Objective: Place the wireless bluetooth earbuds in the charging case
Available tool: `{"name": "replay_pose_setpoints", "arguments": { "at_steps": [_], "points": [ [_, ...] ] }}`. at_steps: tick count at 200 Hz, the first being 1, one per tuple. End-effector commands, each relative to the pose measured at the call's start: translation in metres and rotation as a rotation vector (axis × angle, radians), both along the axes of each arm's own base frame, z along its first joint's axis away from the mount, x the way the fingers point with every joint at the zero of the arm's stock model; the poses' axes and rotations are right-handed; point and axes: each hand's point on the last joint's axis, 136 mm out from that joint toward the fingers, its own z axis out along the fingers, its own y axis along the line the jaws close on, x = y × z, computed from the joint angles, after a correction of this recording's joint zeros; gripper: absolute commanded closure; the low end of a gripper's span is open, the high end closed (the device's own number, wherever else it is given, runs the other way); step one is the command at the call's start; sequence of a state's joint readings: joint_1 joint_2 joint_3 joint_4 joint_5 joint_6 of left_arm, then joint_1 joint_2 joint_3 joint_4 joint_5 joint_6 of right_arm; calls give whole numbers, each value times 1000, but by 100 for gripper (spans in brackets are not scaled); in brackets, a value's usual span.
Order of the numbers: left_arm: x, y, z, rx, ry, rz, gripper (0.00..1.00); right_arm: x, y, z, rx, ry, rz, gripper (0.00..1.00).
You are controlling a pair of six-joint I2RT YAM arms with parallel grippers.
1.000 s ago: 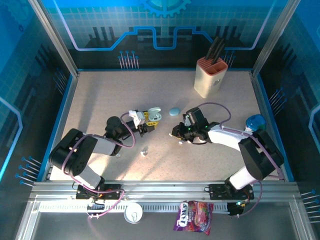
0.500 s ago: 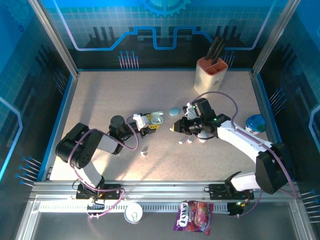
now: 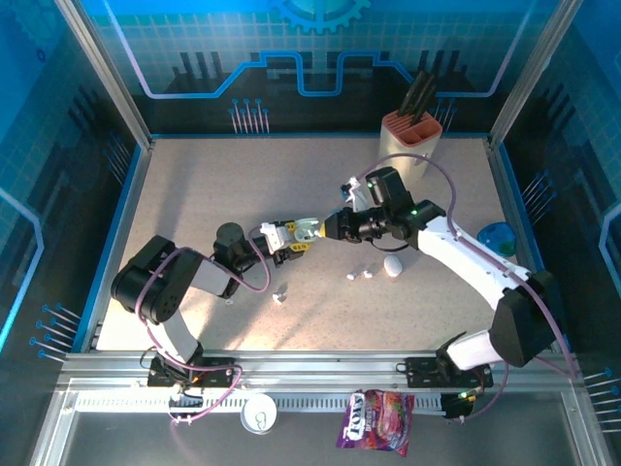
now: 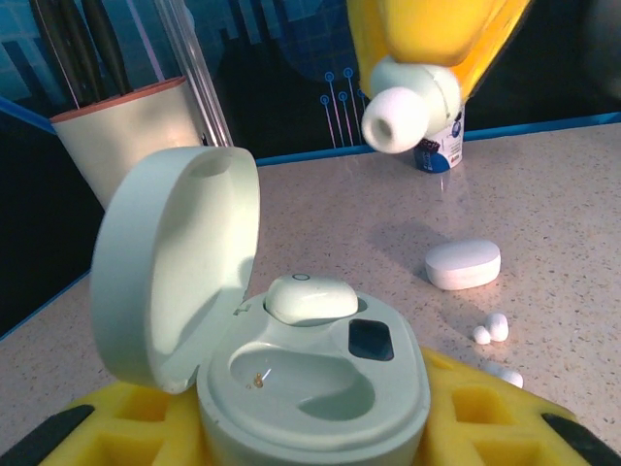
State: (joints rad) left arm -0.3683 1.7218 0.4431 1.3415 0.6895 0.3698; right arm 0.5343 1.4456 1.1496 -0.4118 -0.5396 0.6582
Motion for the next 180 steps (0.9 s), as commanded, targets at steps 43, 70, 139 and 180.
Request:
{"name": "replay_pose_setpoints", "arguments": {
  "at_steps": [43,70,139,180],
  "points": [
    [0,-4,8,-11,-67,-34,82,0,28,-5,-4,38,91,78],
    [0,-4,9,-8,-76,-35,82,1,33,-13,-16,56,97,78],
    [-5,-7,9,1,-101,-51,81,5,37,-24,-33,78,86,78],
    [-7,-9,8,5,-103,-57,81,8,39,-25,-31,85,74,78]
  ]
}}
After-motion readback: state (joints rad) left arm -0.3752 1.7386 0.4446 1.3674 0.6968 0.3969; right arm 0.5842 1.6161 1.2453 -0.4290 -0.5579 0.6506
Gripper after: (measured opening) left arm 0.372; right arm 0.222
